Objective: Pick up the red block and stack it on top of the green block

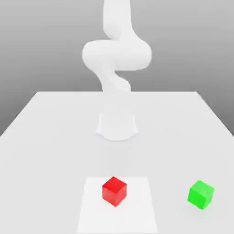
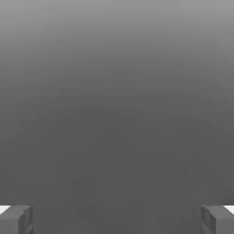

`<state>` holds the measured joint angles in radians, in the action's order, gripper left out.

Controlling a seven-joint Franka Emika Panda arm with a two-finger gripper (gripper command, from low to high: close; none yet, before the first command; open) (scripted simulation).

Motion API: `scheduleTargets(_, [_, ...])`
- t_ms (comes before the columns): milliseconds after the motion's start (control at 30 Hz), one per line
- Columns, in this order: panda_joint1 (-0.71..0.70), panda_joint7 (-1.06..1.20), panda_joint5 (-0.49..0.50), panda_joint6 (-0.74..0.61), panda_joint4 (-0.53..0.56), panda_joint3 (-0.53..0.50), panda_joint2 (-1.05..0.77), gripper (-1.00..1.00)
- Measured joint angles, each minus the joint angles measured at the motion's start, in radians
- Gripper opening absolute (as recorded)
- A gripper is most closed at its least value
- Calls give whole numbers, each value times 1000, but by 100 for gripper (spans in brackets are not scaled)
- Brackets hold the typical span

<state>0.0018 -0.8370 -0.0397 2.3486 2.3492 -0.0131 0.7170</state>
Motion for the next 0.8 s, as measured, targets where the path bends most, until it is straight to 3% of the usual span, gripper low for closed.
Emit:
scheduleTargets(367, [-16,-235,-128,240,236,26,-425,0])
scheduleTargets(500, [-33,-371,-99,329,322,50,-568,0])
scheduleTargets(633, [-53,-558,7,419,404,50,-703,0])
scheduleTargets(800, [-53,-602,39,537,402,46,-848,0])
